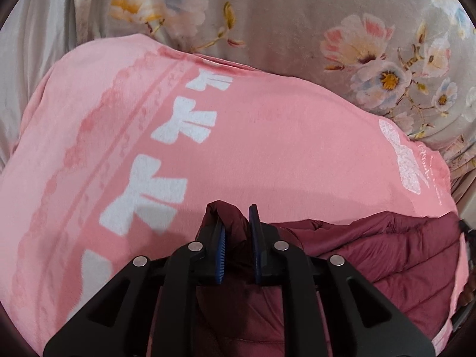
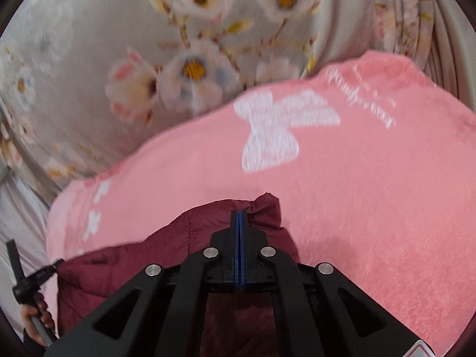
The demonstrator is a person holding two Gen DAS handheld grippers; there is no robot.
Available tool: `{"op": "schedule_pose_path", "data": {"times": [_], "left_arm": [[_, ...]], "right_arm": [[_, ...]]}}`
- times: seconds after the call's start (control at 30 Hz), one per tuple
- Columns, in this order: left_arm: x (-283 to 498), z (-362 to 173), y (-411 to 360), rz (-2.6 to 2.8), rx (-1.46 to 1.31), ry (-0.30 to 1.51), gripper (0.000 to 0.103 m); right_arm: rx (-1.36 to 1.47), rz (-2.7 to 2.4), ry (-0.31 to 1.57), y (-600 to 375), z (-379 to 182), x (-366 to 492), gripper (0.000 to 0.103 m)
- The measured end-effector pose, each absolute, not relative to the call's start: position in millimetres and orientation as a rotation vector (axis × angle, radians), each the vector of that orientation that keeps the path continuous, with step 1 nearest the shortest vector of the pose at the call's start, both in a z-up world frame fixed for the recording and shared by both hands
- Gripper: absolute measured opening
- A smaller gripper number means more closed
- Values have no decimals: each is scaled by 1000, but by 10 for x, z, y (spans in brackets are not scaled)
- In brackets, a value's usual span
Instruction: Fold large clothes
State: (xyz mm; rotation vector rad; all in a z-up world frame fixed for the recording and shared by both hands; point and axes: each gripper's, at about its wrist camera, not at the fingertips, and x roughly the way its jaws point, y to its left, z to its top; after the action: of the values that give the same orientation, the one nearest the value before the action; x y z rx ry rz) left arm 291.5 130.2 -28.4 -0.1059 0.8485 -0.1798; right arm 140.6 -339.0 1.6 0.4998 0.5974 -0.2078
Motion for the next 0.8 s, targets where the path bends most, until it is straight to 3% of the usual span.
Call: {"op": "schedule_pose_path", "data": {"times": [0.23, 0.6, 0.63, 0.67, 0.7, 0.73, 0.8], "left_arm": [[3242, -904, 1224, -116, -109, 961, 15], [3194, -958, 1420, -144, -225, 918, 21], [3163, -901, 1490, -149, -245, 922, 29], [3096, -786, 1607, -136, -255, 916, 54], [3037, -701, 1682, -103, -242, 896, 70], [2953, -572, 1795, -77, -225, 852, 88], [2813, -294, 1959, -56, -172, 793, 89]], "right_arm": [[538, -275, 817, -3530, -820, 1691, 0], [470, -285, 836, -3498, -838, 1694, 0], [472, -300, 826, -3534, -764, 1606, 0], [471, -322, 805, -3554, -678, 1501, 3], [466, -343, 783, -3570, -592, 1411, 12], [458, -358, 757, -3568, -483, 1310, 13], [447, -345, 723, -3503, -320, 1209, 13]]}}
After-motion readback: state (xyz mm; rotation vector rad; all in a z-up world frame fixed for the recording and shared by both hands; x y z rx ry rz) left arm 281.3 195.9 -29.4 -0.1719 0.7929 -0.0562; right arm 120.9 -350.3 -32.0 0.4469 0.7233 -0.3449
